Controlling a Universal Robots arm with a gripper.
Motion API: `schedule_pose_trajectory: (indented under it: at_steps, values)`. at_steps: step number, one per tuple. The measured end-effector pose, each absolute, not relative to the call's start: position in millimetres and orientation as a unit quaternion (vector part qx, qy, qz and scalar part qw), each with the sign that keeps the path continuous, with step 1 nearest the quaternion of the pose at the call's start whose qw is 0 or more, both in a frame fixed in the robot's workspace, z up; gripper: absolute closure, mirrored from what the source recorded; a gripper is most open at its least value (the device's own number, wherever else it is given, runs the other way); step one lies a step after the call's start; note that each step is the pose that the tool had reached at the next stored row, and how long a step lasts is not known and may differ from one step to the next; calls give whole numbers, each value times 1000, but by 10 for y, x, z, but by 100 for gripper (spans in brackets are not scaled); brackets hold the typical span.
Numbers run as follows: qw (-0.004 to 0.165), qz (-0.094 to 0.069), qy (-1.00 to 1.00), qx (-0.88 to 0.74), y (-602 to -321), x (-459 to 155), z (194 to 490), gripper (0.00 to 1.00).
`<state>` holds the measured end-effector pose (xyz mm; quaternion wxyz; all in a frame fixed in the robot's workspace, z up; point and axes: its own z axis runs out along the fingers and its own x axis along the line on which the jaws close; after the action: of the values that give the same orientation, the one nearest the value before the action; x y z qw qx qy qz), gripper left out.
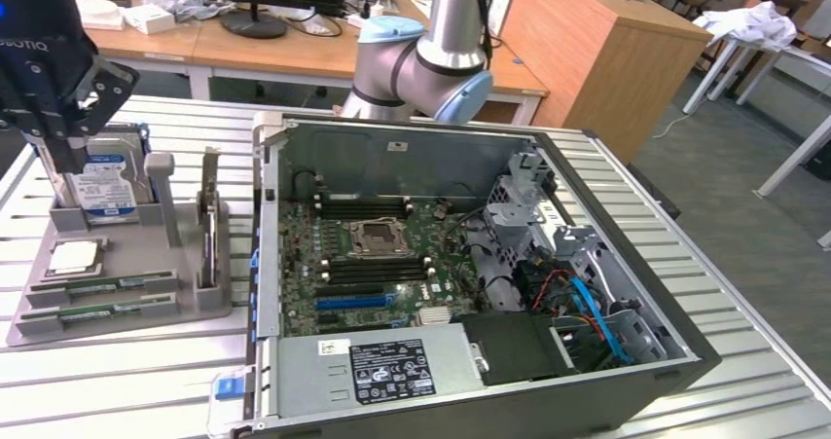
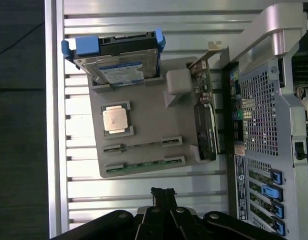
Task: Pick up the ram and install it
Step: 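Reach for the ram, then pick up the ram and move it above insertion slot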
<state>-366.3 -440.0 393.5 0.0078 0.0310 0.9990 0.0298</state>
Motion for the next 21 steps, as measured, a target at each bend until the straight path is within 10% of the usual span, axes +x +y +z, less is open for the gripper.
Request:
schedule_pose_trajectory:
  at_steps: [21]
  values:
    - [5,30,999,24,-4254,-3663,3935,90]
